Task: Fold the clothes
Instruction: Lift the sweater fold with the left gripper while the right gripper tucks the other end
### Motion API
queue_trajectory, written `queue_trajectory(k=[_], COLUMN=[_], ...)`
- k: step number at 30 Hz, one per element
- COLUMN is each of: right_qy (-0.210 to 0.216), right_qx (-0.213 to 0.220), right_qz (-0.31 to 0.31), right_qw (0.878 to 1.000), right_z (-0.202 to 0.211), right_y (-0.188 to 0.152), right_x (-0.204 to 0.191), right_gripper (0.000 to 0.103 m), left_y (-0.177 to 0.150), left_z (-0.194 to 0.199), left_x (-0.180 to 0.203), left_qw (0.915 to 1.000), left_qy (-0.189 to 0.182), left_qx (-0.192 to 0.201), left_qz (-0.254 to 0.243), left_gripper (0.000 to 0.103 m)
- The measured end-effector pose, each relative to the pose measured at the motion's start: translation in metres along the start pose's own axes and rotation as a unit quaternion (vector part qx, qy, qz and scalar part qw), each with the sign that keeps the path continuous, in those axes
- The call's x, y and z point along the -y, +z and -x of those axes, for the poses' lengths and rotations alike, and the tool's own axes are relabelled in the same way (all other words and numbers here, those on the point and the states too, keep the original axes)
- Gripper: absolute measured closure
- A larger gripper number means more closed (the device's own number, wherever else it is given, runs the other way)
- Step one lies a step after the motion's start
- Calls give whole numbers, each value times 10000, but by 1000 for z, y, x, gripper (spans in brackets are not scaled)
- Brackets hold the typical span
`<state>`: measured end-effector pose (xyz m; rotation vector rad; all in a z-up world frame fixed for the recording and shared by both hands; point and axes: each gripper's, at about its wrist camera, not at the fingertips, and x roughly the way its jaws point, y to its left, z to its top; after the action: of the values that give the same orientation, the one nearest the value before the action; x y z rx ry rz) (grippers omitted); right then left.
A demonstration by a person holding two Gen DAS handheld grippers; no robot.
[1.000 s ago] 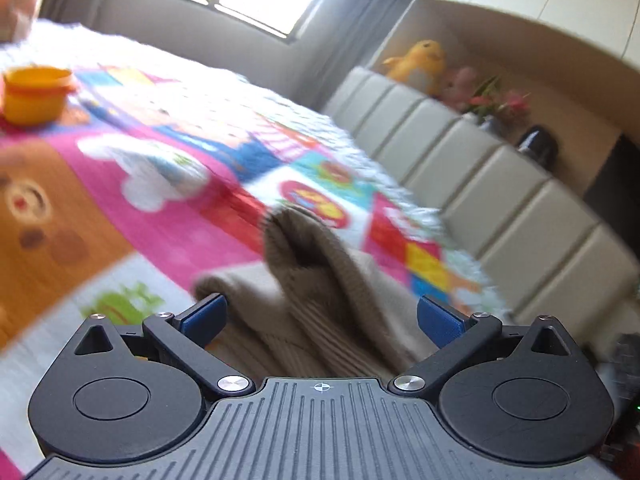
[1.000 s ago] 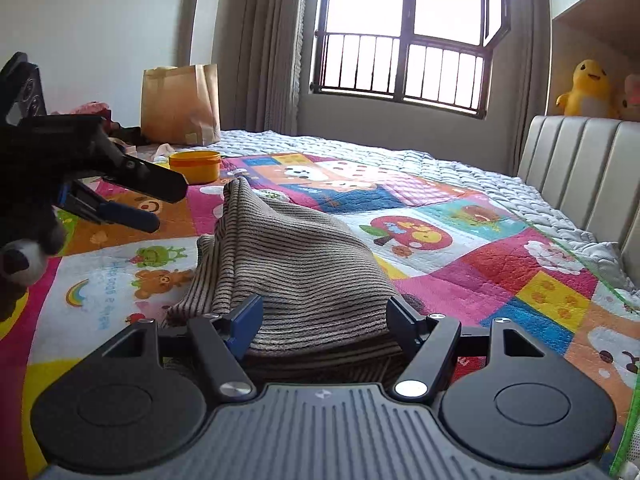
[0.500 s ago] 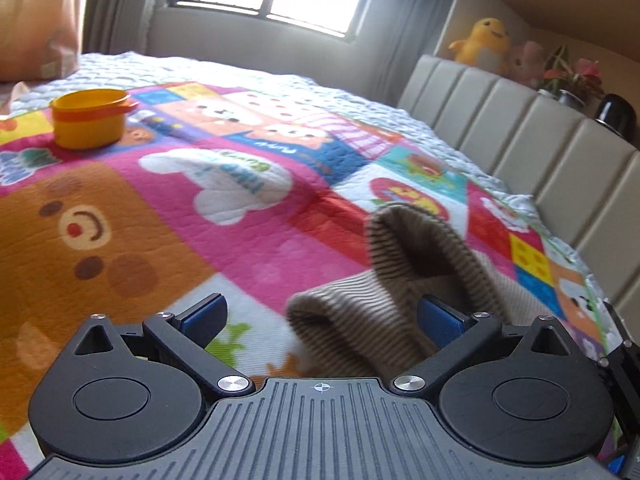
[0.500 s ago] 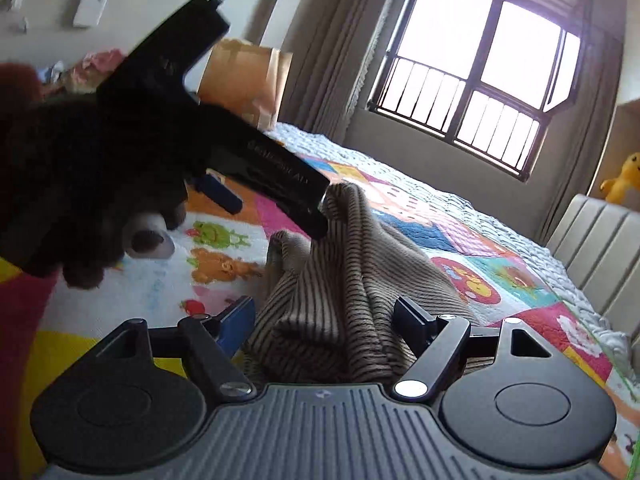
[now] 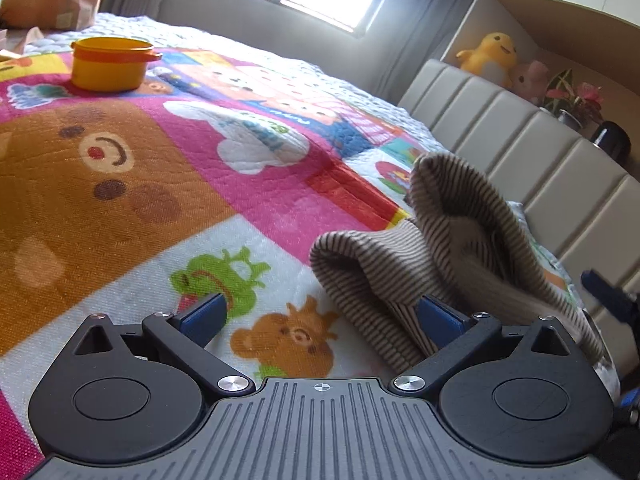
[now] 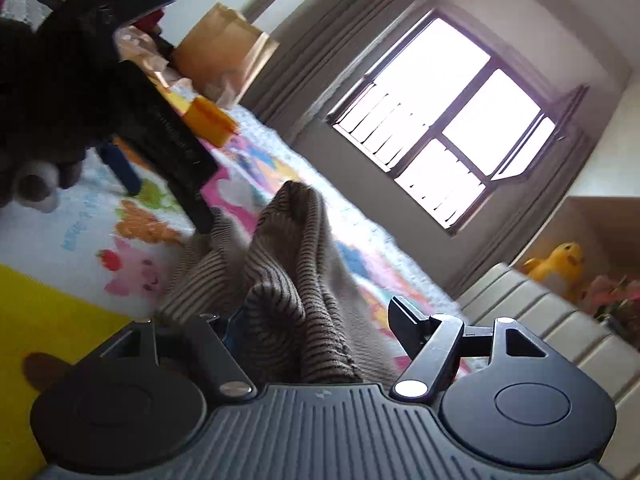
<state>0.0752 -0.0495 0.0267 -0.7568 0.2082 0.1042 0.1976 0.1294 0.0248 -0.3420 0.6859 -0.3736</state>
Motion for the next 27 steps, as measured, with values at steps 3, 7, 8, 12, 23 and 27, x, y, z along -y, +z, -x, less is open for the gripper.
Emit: queue_trajectory(k=[3,7,8,12,23,27], right_qy=[98,93,55,-350,132,421], right_qx=[-183,-125,-86,34,65,221], right_qz=[233,413,411,169,222,15], right_qw=[9995,9990,9991,9992,9996,9989], right_z=[-4,-9,-9,-4,-9,1], right_y=[-7,-16,-16,-16,-41,-21], right_x=[-6,-16,-16,3,14,31], right_gripper=[33,39,42,48,66,74], left_y=[2,-2,-5,-13,-18,-24], left_z=[4,7,7,6,-15,-13], left_x=[1,11,15,37,69,58], left_qw=[9996,9975,9965,9928,9970,9972], left_qy=[-223,-570,-690,-1074,-473,-426], left_qx=[15,-107,-178,-343,-599,-601], left_qz=[172,416,446,392,-139,-146], left_gripper=[0,0,0,0,6,12])
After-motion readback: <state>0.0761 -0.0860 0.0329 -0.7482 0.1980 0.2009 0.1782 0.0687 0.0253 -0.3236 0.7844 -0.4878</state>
